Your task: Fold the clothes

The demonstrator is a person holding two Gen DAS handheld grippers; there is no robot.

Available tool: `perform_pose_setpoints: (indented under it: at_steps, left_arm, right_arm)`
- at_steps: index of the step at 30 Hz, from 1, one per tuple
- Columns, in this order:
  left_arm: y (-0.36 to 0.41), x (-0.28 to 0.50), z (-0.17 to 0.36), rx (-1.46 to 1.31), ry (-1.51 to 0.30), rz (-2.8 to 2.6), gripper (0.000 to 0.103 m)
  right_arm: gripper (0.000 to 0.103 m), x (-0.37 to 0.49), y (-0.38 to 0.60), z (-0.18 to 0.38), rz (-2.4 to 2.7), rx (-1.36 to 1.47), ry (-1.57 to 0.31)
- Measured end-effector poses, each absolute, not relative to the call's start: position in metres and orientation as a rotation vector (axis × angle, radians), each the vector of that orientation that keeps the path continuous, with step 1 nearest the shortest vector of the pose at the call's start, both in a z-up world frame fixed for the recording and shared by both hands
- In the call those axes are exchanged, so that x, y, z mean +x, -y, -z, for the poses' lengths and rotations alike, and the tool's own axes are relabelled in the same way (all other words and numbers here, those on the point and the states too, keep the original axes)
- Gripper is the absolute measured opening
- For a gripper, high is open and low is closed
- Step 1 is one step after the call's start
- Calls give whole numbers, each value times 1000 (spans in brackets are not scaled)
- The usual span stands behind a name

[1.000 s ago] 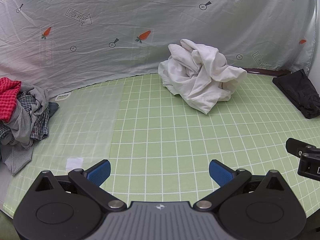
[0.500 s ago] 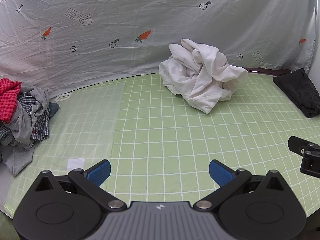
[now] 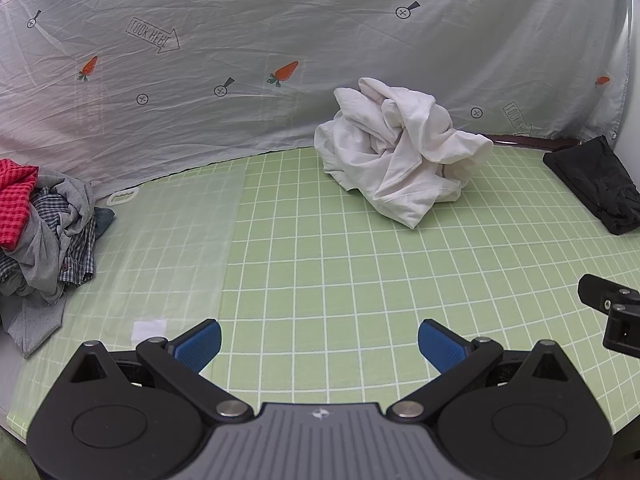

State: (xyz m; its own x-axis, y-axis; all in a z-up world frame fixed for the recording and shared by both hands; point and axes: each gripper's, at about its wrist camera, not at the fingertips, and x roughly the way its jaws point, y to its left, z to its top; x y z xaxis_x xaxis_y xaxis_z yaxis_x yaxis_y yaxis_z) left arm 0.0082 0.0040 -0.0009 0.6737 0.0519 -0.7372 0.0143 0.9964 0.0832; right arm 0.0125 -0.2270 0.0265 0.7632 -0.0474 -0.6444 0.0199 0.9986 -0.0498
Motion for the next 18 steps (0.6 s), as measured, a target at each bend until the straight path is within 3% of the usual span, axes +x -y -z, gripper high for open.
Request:
perform_pose_setpoints:
  at_steps: [18]
  left_arm:
    - [-7,12,3,91,-839,-26,103]
  right_arm:
    - [103,18,224,-27,29,-37,-707]
